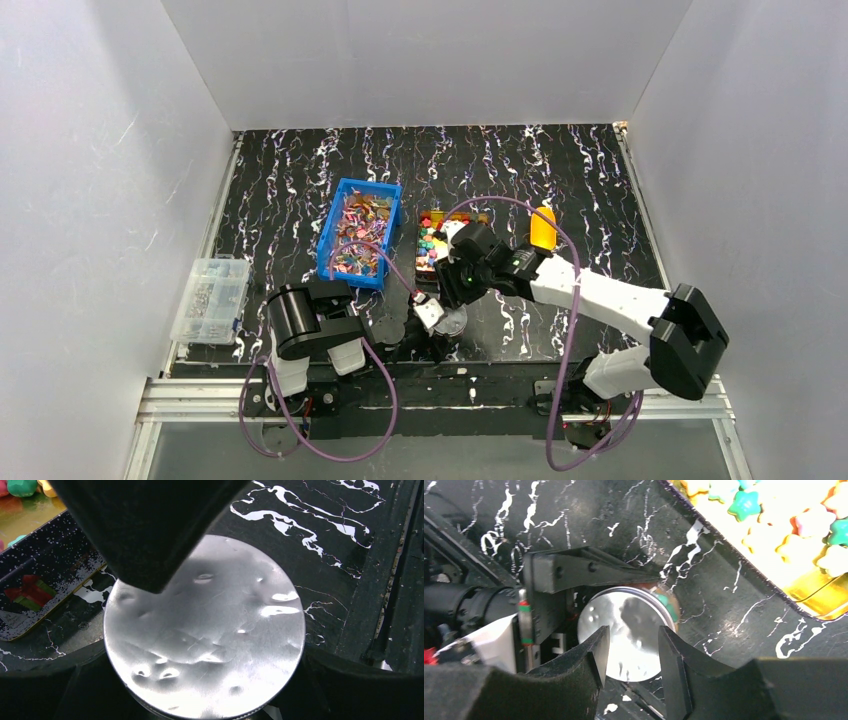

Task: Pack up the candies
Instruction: Screw the bottle lid onto the packing bottle.

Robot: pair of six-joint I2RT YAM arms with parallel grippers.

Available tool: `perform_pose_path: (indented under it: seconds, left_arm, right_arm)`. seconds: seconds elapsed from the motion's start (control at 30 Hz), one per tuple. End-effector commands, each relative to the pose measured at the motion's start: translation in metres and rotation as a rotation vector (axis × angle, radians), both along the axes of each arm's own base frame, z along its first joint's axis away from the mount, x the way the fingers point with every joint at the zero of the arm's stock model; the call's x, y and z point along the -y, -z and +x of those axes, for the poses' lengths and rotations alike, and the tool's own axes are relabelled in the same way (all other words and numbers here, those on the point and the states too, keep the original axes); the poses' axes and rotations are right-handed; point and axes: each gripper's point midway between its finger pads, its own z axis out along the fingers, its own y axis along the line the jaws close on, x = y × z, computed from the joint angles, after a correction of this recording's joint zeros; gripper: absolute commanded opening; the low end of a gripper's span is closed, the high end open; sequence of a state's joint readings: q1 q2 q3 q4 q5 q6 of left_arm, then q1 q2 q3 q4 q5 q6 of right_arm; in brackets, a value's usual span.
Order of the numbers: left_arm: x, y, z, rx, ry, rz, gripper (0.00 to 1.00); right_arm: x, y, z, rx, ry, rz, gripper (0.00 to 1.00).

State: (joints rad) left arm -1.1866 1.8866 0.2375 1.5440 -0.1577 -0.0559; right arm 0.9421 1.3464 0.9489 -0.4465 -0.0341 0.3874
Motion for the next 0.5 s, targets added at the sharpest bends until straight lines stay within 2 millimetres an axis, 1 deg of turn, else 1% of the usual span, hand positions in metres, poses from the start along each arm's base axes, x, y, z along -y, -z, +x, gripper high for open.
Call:
perform_pose_path:
  seconds: [0.0,0.2,0.47]
  left_arm:
    - [-0.044,0.064,-0.011,-0.120,-0.041,0.239,0.29]
    - [-0.043,0.065,-0.011,-0.122,-0.040,0.242,0.29]
    - [-0.042,0.068,-0.011,-0.125,-0.036,0.247,0.29]
  right_arm:
    - [-0.011,-0.007,0.016,0.036,-0.055,0.032,0.49]
    - [-0.008,0.010,0.015,-0.007,-0.077,0.028,0.46]
    - [0.002,0.027,0.004,-0.056,-0.099,0.013,0.44]
